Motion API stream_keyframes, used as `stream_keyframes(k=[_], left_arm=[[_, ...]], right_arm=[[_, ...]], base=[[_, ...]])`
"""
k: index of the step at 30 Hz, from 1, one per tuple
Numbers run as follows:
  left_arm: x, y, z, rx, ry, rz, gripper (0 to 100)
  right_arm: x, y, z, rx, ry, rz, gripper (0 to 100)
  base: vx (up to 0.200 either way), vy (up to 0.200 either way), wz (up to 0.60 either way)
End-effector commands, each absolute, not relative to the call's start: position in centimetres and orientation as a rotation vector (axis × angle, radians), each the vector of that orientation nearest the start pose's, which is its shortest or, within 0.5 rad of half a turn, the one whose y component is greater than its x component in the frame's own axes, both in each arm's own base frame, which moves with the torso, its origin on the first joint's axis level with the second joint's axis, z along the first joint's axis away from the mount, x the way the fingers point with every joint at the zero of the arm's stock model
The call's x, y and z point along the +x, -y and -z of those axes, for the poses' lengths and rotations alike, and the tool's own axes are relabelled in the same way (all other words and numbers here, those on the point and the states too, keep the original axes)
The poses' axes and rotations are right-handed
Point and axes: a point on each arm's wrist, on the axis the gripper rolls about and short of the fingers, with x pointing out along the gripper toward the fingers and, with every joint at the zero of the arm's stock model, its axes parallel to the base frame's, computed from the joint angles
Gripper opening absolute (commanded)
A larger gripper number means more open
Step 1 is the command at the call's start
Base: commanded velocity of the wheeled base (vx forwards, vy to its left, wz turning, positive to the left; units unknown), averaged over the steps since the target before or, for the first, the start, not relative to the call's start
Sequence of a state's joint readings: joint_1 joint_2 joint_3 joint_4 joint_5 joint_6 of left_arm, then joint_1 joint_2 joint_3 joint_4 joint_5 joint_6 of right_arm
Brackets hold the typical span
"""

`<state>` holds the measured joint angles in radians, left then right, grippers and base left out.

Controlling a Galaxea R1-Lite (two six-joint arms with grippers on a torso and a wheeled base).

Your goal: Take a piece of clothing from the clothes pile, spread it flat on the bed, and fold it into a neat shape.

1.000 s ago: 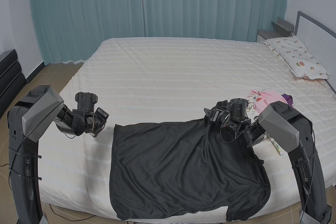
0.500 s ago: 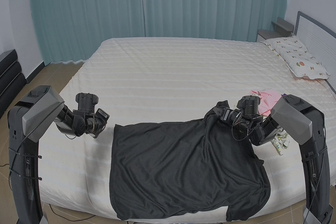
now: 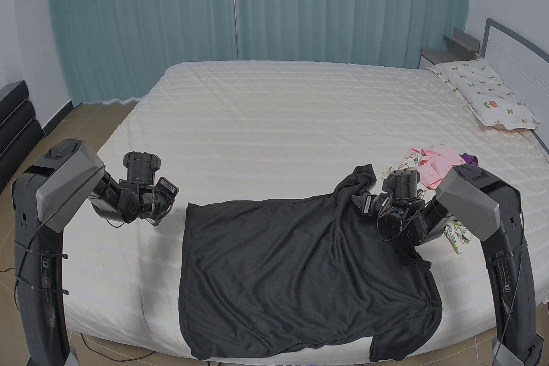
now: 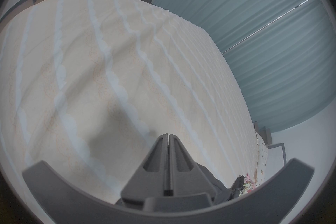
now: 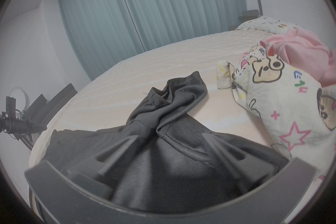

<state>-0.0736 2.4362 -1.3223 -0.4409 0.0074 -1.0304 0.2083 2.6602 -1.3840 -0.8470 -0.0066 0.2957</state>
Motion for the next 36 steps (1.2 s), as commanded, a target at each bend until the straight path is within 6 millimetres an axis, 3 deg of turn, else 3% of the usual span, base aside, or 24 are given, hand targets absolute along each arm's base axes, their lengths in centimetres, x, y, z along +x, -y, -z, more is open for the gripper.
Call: stream_keyframes(k=[1,10,22,28,29,36], left_arm=[[45.2,3.3,-0.6,-0.962,-0.644,-0.289,0],[45.2,3.3,-0.7,-0.963,-0.643,-0.288,0],[45.2,3.4,-0.6,-0.961,-0.647,-0.289,0],[45.2,3.5,-0.6,-0.959,-0.649,-0.286,0],[45.2,3.5,-0.6,-0.959,-0.649,-0.286,0],[45.2,3.5,-0.6,-0.96,-0.649,-0.286,0]], right_arm=[[47.4,-9.3,4.9,0.247,-0.445,-0.117,0],[48.8,-7.3,2.9,0.292,-0.367,-0.065,0],[50.3,-3.2,2.5,0.364,-0.313,0.058,0],[49.0,-4.1,1.4,0.426,-0.348,0.002,0],[48.7,-4.7,1.3,0.425,-0.359,-0.019,100],[47.9,-8.3,1.3,0.406,-0.364,-0.104,100]], base=[[0.0,0.0,0.0],[0.0,0.0,0.0],[0.0,0.0,0.0],[0.0,0.0,0.0],[0.0,0.0,0.0],[0.0,0.0,0.0]])
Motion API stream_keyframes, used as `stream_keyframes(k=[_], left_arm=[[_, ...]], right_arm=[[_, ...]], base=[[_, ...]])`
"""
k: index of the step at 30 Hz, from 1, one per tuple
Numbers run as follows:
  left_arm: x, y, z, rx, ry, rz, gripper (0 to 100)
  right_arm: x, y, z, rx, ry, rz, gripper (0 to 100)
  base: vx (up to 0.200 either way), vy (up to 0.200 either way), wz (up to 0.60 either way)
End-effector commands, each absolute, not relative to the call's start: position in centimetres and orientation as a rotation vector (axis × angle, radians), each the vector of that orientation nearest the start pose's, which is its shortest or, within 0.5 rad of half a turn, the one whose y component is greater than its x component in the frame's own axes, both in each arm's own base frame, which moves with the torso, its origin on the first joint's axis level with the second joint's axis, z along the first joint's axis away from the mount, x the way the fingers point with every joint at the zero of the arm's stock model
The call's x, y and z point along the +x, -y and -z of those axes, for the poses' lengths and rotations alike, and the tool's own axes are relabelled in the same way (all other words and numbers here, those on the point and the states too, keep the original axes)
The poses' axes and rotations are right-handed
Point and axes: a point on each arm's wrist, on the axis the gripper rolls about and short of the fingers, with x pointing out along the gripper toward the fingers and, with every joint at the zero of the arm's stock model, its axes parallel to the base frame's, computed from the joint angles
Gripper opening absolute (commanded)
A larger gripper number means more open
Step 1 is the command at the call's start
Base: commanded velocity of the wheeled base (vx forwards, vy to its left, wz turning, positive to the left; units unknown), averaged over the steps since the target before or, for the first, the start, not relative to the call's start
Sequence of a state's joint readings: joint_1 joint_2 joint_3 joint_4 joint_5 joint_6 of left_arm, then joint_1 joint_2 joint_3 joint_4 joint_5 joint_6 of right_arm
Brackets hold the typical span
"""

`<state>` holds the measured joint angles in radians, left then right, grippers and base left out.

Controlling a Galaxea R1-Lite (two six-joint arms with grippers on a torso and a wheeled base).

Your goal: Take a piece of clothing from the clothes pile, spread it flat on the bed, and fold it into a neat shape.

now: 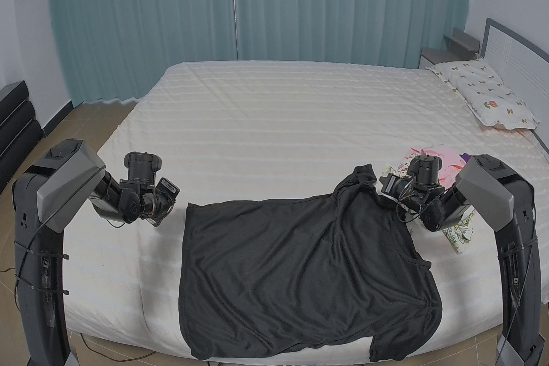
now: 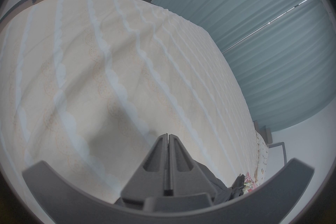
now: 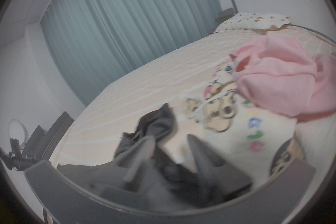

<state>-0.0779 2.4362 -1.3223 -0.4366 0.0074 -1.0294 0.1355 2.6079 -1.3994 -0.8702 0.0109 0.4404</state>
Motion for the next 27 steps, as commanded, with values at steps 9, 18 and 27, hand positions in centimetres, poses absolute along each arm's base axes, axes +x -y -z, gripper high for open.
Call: stream_keyframes(k=[9,18,27], left_arm=[[45.2,3.5,-0.7,-0.959,-0.648,-0.285,0],[45.2,3.7,-0.7,-0.958,-0.649,-0.282,0],[45.2,3.7,-0.7,-0.958,-0.649,-0.282,0]], right_arm=[[48.3,-8.8,3.1,0.391,-0.409,-0.103,100],[48.6,-8.0,4.8,0.369,-0.452,-0.078,0],[49.9,-6.6,4.0,0.388,-0.386,-0.038,0]], base=[[0.0,0.0,0.0],[0.0,0.0,0.0],[0.0,0.0,0.0]])
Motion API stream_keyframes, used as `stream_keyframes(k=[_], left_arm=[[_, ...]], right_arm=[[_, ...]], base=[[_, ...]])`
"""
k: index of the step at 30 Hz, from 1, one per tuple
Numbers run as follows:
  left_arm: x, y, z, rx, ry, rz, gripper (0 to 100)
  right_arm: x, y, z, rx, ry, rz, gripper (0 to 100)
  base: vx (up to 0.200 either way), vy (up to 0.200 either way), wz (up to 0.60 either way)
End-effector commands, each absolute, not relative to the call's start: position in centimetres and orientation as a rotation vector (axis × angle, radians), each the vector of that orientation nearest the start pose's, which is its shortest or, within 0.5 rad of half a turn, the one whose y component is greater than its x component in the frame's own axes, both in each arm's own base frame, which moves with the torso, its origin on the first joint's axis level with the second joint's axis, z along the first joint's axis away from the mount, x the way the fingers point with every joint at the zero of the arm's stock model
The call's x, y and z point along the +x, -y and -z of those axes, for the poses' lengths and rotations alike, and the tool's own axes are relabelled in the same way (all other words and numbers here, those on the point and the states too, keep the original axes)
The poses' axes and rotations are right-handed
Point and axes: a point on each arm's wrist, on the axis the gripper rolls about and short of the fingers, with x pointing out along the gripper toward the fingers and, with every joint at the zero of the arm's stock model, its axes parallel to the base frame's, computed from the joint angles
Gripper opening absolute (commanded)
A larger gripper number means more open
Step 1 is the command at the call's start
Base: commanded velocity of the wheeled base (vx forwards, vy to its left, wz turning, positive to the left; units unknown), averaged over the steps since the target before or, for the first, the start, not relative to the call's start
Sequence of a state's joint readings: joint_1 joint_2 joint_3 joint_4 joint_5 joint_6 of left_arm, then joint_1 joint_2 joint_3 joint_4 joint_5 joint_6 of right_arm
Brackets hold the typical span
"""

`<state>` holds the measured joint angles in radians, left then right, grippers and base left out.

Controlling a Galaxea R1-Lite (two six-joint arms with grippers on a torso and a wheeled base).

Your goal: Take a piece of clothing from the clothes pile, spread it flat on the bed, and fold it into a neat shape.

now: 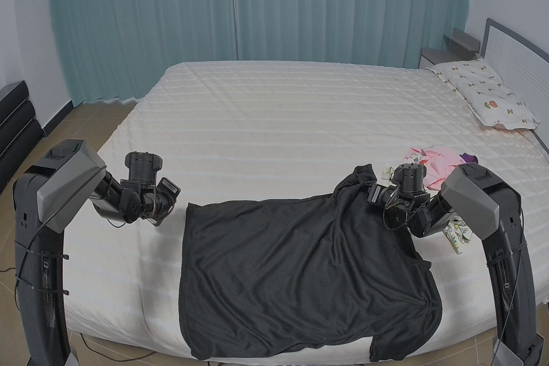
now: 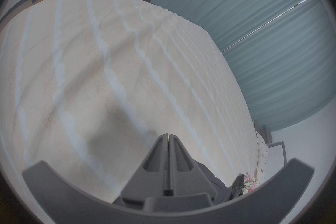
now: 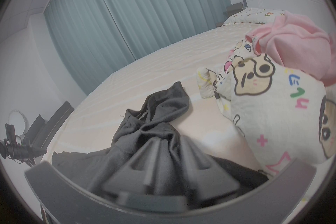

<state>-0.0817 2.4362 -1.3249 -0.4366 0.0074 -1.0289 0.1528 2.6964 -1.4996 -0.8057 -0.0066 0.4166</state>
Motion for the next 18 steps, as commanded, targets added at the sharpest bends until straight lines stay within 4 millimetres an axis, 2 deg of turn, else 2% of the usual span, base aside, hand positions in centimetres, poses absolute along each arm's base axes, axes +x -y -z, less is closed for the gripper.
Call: stream_keyframes(k=[1,4,6,12,15,18], left_arm=[[45.2,3.7,-0.6,-0.958,-0.65,-0.283,0],[45.2,3.7,-0.6,-0.956,-0.65,-0.283,0],[45.2,3.7,-0.7,-0.953,-0.65,-0.279,0],[45.2,3.8,-0.7,-0.957,-0.68,-0.231,0],[45.1,4.7,-0.7,-0.932,-0.719,-0.192,0],[44.7,6.3,0.1,-0.815,-0.782,-0.154,0]], right_arm=[[50.1,-6.0,3.7,0.394,-0.371,-0.023,0],[50.5,-4.4,3.2,0.421,-0.341,0.019,0],[50.4,-4.0,3.2,0.455,-0.341,0.037,0],[50.4,-3.9,3.2,0.5,-0.338,0.048,0],[50.1,-4.3,3.4,0.499,-0.351,0.042,0],[49.9,-4.4,3.8,0.497,-0.349,0.038,0]], base=[[0.0,0.0,0.0],[0.0,0.0,0.0],[0.0,0.0,0.0],[0.0,0.0,0.0],[0.0,0.0,0.0],[0.0,0.0,0.0]])
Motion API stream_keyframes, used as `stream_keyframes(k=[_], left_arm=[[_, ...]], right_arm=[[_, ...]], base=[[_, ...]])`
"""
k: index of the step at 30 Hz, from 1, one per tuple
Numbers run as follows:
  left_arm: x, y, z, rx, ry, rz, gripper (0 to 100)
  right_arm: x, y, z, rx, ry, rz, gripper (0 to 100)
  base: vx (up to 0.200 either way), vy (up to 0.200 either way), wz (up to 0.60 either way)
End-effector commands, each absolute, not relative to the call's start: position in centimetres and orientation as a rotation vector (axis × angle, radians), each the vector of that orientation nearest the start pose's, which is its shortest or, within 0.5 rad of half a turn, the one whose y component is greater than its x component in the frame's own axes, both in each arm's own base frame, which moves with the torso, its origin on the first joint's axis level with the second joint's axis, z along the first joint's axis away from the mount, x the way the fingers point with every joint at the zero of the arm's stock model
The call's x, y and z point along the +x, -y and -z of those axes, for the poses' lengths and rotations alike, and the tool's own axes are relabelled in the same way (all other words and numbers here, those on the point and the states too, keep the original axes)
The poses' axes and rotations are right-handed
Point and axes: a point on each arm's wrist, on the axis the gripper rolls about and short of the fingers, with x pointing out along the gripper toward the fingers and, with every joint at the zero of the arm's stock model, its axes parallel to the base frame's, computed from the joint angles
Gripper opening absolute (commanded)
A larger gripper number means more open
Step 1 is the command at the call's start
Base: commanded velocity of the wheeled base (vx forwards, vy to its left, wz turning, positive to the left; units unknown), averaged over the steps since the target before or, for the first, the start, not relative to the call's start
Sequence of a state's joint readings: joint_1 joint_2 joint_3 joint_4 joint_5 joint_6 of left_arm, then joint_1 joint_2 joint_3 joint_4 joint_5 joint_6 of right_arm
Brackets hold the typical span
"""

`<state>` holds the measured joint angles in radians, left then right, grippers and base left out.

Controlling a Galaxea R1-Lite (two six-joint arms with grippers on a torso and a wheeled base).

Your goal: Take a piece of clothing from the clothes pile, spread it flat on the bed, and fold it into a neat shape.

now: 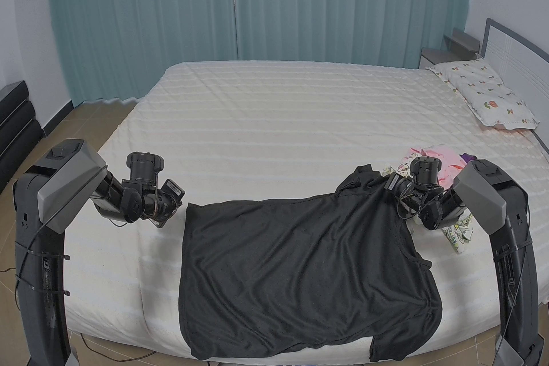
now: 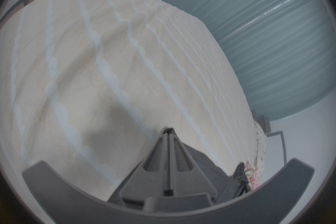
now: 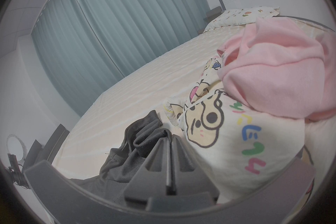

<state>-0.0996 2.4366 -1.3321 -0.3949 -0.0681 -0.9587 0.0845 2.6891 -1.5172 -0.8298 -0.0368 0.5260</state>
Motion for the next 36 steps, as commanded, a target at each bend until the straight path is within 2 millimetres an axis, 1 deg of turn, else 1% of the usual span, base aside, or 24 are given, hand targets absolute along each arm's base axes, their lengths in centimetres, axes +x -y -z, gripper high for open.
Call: stream_keyframes(k=[1,3,5,8,12,14,15,16,18,20,24,29,30,32,36], left_arm=[[44.7,6.6,0.4,-0.802,-0.786,-0.148,0],[45.2,7.4,0.8,-0.79,-0.787,-0.135,0],[45.6,7.7,1.1,-0.78,-0.78,-0.139,0],[46.1,7.7,1.0,-0.77,-0.755,-0.166,0],[45.9,7.5,1.0,-0.766,-0.778,-0.182,0],[45.8,7.4,0.5,-0.769,-0.776,-0.185,0],[45.8,7.4,0.5,-0.769,-0.776,-0.185,100],[45.7,7.0,-0.3,-0.78,-0.76,-0.188,100],[45.7,6.6,-0.6,-0.784,-0.747,-0.191,100],[45.8,6.2,-0.8,-0.786,-0.737,-0.193,100],[46.0,6.2,-0.9,-0.78,-0.732,-0.19,100],[46.1,6.3,-0.1,-0.737,-0.744,-0.175,100],[46.1,6.6,0.7,-0.72,-0.762,-0.173,100],[46.2,6.7,0.8,-0.719,-0.762,-0.171,100],[46.9,6.8,2.1,-0.715,-0.773,-0.174,100]], right_arm=[[49.8,-4.4,3.8,0.498,-0.346,0.037,0],[49.7,-4.4,4.0,0.497,-0.349,0.038,0],[49.5,-4.4,4.0,0.497,-0.353,0.039,0],[49.3,-4.4,4.0,0.496,-0.349,0.038,0],[49.3,-4.4,4.0,0.496,-0.347,0.037,0],[49.2,-4.4,4.0,0.496,-0.349,0.038,0],[49.2,-4.4,4.0,0.496,-0.349,0.038,0],[49.2,-4.4,4.0,0.497,-0.349,0.038,0],[49.2,-4.4,3.9,0.498,-0.347,0.038,0],[49.3,-4.4,3.7,0.498,-0.343,0.036,0],[49.3,-4.4,3.4,0.499,-0.339,0.034,0],[49.3,-4.5,3.6,0.498,-0.342,0.034,0],[49.3,-4.6,3.5,0.498,-0.341,0.03,0],[49.3,-4.7,3.5,0.497,-0.343,0.029,0],[49.2,-4.8,3.6,0.497,-0.345,0.026,0]], base=[[0.0,0.0,0.0],[0.0,0.0,0.0],[0.0,0.0,0.0],[0.0,0.0,0.0],[0.0,0.0,0.0],[0.0,0.0,0.0],[0.0,0.0,0.0],[0.0,0.0,0.0],[0.0,0.0,0.0],[0.0,0.0,0.0],[0.0,0.0,0.0],[0.0,0.0,0.0],[0.0,0.0,0.0],[0.0,0.0,0.0],[0.0,0.0,0.0]])
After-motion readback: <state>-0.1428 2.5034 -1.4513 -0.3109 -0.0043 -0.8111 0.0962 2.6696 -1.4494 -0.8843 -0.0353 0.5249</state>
